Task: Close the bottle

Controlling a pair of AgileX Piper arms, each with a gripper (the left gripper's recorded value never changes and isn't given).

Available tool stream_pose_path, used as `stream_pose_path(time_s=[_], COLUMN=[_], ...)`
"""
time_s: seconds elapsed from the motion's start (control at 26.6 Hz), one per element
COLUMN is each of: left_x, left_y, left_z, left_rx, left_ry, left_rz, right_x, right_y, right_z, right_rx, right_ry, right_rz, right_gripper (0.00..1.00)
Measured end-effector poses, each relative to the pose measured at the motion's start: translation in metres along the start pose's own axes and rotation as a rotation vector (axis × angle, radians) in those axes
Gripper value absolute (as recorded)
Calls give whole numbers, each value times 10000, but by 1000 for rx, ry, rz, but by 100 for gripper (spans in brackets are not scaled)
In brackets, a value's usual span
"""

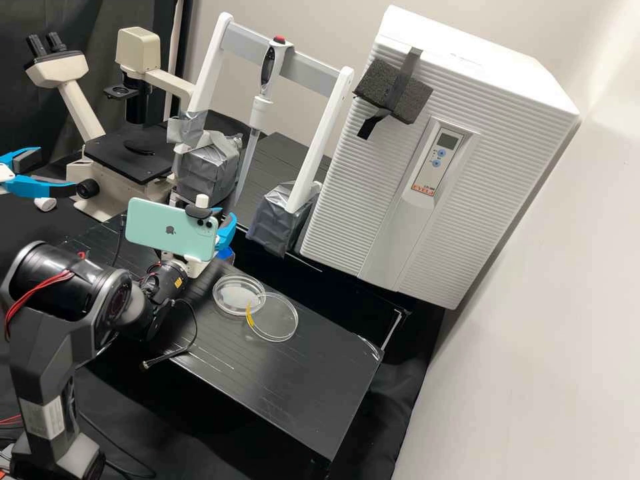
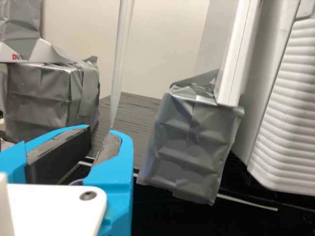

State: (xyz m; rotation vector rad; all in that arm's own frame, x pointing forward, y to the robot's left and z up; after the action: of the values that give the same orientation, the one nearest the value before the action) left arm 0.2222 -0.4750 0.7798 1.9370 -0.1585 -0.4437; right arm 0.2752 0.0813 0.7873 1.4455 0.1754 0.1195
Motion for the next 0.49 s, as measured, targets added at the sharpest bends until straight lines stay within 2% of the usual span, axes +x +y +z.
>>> stream_pose_path(time_s=[0.08,0.19,0.34,0.41,0.49], left_x=[-4,-4,-4,-4,-4], left_y=[35,44,47,47,47], left_z=[-3,-8,14,14,14], left_rx=[22,42,48,65,67], left_ry=[25,37,27,28,28], left_rz=[28,37,38,38,38], right_x=[-16,-80,-132,-166,-195], right_y=[-12,-35,-36,-26,-21], right_z=[-23,-66,-123,-160,-192], right_rx=[1,11,-9,-20,-29], right_ry=[8,16,32,44,57], right_rz=[-3,4,35,60,79], right_gripper=[100,100,100,100,100])
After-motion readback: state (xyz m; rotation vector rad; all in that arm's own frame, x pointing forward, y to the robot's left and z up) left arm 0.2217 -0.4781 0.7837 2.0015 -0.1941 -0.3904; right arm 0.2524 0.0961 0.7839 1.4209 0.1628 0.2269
